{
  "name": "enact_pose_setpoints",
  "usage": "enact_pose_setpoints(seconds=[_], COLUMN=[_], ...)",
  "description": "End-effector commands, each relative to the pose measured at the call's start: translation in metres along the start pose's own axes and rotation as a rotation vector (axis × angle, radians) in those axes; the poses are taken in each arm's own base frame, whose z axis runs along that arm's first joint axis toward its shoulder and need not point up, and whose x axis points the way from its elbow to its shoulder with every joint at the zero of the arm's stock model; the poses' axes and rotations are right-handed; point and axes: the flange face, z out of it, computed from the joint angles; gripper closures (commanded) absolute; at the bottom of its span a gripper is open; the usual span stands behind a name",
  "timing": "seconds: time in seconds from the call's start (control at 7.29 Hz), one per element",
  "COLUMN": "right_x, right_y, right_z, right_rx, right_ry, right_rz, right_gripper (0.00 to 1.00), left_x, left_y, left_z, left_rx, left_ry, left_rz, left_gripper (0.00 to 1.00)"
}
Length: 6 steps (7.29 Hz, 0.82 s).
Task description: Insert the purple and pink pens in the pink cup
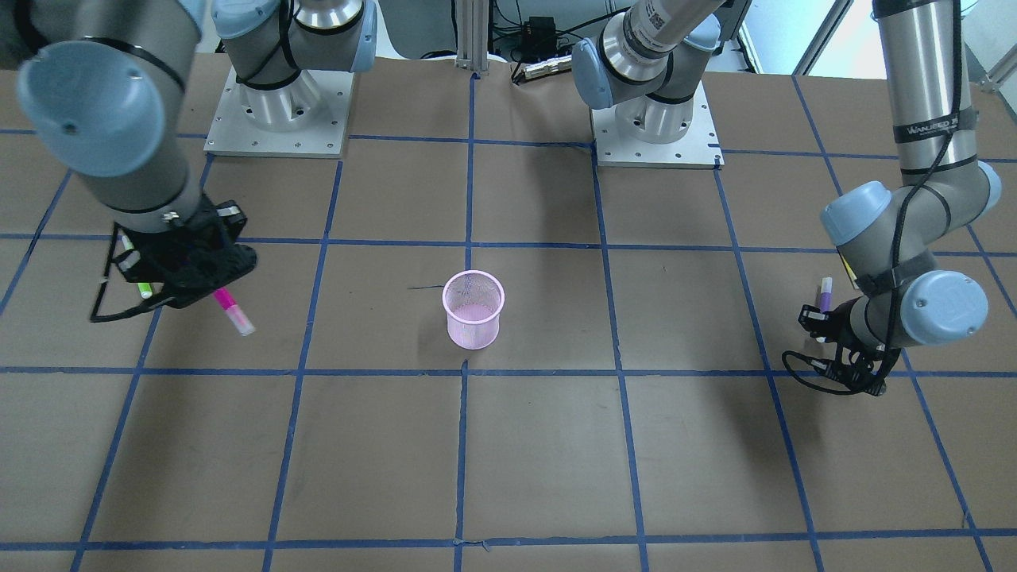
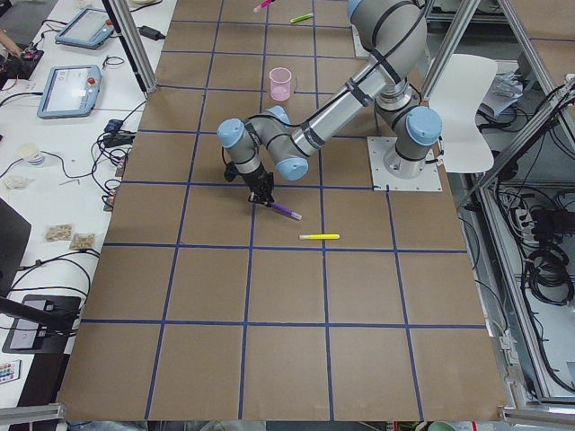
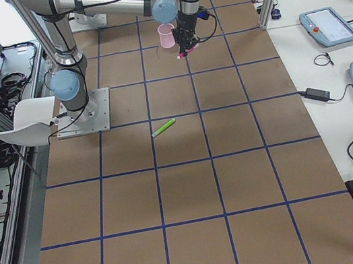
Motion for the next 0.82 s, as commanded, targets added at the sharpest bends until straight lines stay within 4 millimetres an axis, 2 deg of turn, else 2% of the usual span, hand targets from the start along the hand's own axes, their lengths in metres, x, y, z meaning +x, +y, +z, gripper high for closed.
enact_pose_setpoints(seconds=[0.0, 0.27, 0.55, 0.69], right_x=[-0.099, -0.149, -0.208, -0.231], right_y=[-0.054, -0.073, -0.098, -0.105], right_z=[0.001, 0.008, 0.027, 0.029], right_rx=[-0.1, -0.134, -0.174, -0.187], right_ry=[0.17, 0.208, 0.256, 0.292], right_rz=[-0.203, -0.303, -0.391, -0.434], right_gripper=[1.0, 1.0, 1.0, 1.0], left_x=[0.009, 0.024, 0.032, 0.037], left_y=[0.008, 0.018, 0.029, 0.031], left_z=[-0.039, -0.076, -0.107, -0.118], left_rx=[0.103, 0.216, 0.296, 0.333], left_ry=[0.024, 0.075, 0.074, 0.092], left_rz=[-0.014, -0.019, -0.034, -0.031], left_gripper=[1.0, 1.0, 1.0, 1.0])
